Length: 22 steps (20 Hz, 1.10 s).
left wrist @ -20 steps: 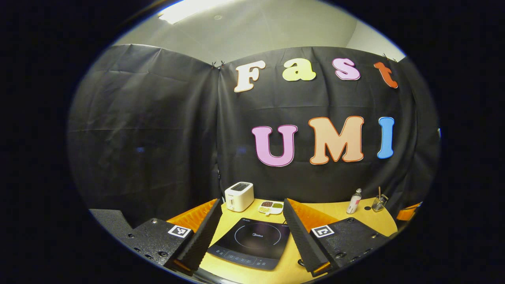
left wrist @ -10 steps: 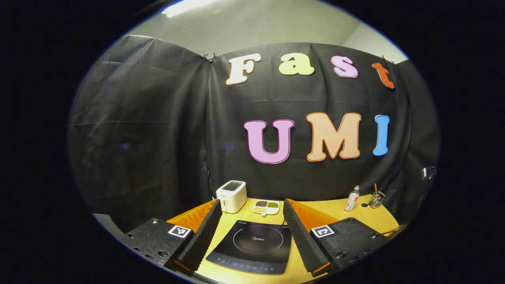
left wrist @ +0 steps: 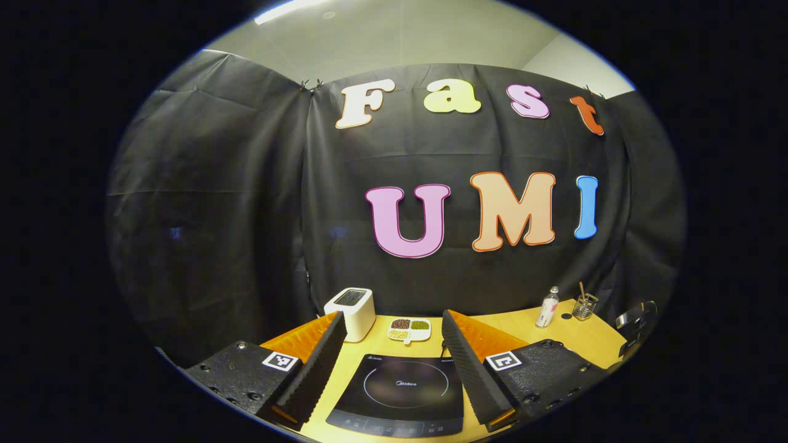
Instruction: First push the handle of the pot to place it horizontally, then grasp the pot with both hands and set it on the induction cooktop.
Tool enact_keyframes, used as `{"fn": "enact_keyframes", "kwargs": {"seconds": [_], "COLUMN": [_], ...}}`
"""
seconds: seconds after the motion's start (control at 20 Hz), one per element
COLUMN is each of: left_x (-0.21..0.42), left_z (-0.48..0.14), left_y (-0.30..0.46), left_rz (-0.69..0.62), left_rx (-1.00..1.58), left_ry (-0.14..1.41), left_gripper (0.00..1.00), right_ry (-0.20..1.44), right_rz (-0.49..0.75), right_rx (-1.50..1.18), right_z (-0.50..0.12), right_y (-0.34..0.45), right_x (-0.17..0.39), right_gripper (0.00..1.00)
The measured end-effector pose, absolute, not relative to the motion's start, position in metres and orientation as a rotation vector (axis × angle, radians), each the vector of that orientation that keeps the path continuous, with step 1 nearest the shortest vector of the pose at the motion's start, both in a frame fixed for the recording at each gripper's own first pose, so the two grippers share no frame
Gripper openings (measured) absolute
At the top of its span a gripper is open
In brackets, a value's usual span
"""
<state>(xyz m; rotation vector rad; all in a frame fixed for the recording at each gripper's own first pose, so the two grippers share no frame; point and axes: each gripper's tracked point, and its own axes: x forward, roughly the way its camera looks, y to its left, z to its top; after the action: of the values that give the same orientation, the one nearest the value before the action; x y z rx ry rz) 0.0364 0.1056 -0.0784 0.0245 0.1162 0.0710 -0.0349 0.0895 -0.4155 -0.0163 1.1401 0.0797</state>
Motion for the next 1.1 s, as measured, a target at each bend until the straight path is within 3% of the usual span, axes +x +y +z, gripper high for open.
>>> {"fn": "enact_keyframes", "kwargs": {"seconds": [0.2,0.5,1.1], "left_x": [0.048,0.058,0.063], "left_z": [-0.091,-0.112,-0.135], "left_y": [0.114,0.124,0.148], "left_rz": [0.034,-0.008,-0.04], "left_rx": [0.05,0.033,0.028], "left_ry": [0.134,0.176,0.219], "left_gripper": [0.95,0.95,0.93], "right_ry": [1.239,1.24,1.212], "right_rz": [0.003,-0.081,-0.119], "right_rx": [0.093,0.111,0.16], "right_z": [-0.443,-0.471,-0.485], "right_y": [0.1,0.104,0.141], "right_x": [-0.044,-0.029,-0.008], "right_gripper": [0.08,0.08,0.07]}}
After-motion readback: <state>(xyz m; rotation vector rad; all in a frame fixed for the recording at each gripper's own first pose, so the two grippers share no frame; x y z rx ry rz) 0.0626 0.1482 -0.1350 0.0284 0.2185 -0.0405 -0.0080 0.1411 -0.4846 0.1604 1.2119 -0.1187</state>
